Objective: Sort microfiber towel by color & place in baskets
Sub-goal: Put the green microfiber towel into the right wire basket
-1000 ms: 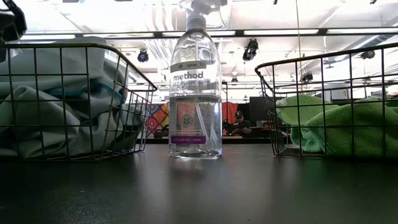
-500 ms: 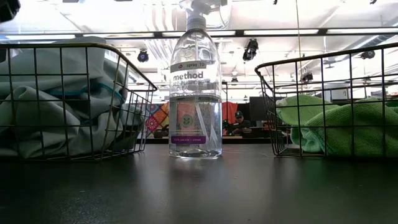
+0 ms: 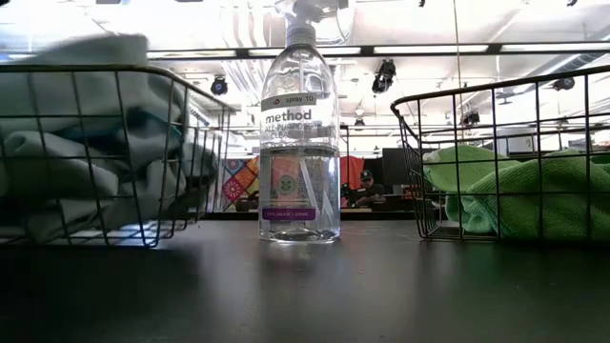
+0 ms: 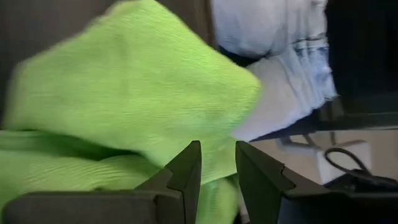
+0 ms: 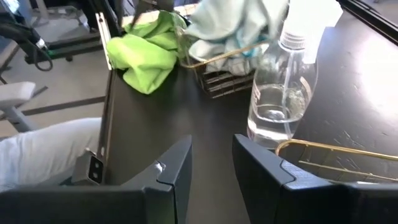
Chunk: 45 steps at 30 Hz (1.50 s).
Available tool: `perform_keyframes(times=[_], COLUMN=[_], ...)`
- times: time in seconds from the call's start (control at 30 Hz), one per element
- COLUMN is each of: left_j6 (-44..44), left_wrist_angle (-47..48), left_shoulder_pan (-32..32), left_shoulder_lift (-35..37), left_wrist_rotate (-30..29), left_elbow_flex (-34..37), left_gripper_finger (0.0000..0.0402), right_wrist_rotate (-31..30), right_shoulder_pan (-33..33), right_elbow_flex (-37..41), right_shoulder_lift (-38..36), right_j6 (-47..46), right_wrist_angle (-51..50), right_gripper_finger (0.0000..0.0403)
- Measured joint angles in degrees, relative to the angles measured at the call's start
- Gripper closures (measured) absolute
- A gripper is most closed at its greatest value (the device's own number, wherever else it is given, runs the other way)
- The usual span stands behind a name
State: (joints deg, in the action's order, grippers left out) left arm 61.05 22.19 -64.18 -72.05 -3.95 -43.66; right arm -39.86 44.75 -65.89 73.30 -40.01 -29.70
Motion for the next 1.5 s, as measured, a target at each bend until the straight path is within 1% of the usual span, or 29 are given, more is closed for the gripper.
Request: perform_keyframes(times=[0.13,0.23,0.37,0.5,0.6,0.8,0.97,1.3,1.5], left_j6=[0.25,0.1,-1.05,-1.87,-2.09,-2.1,-2.02,-2.11,-3.96], left_wrist_angle=[-3.37,-2.79,5.82,15.58,19.43,19.05,19.0,16.59,16.52], left_shoulder_pan=[0.08,0.09,0.15,0.15,0.13,0.11,0.11,0.09,0.22], left_shoulder_lift=[-2.07,-3.04,-3.91,-4.06,-4.05,-5.71,-8.69,-13.13,-13.28], left_wrist_rotate=[1.09,1.71,1.0,-2.21,-4.17,-4.44,-0.64,0.35,0.16], left_elbow_flex=[0.17,-0.28,-3.54,-8.82,-11.99,-14.49,-15.01,-15.02,-14.7], left_gripper_finger=[0.0317,0.0317,0.0317,0.0317,0.0317,0.0317,0.0317,0.0317,0.0317], right_wrist_rotate=[0.0,0.0,0.0,0.0,0.0,0.0,0.0,0.0,0.0], right_shoulder_pan=[0.0,0.0,0.0,0.0,0.0,0.0,0.0,0.0,0.0], right_elbow_flex=[0.02,0.02,0.02,0.02,0.02,0.02,0.02,0.02,0.01], right_shoulder_lift=[0.0,0.0,0.0,0.0,0.0,0.0,0.0,0.0,0.0], right_j6=[-0.02,0.0,0.0,0.0,0.0,0.0,-0.02,-0.44,-0.38], right_wrist_angle=[-1.27,-1.63,-1.63,-1.61,-1.61,-1.61,-1.61,-1.6,-1.64], right_gripper_finger=[0.0294,0.0294,0.0294,0.0294,0.0294,0.0294,0.0294,0.0294,0.0294])
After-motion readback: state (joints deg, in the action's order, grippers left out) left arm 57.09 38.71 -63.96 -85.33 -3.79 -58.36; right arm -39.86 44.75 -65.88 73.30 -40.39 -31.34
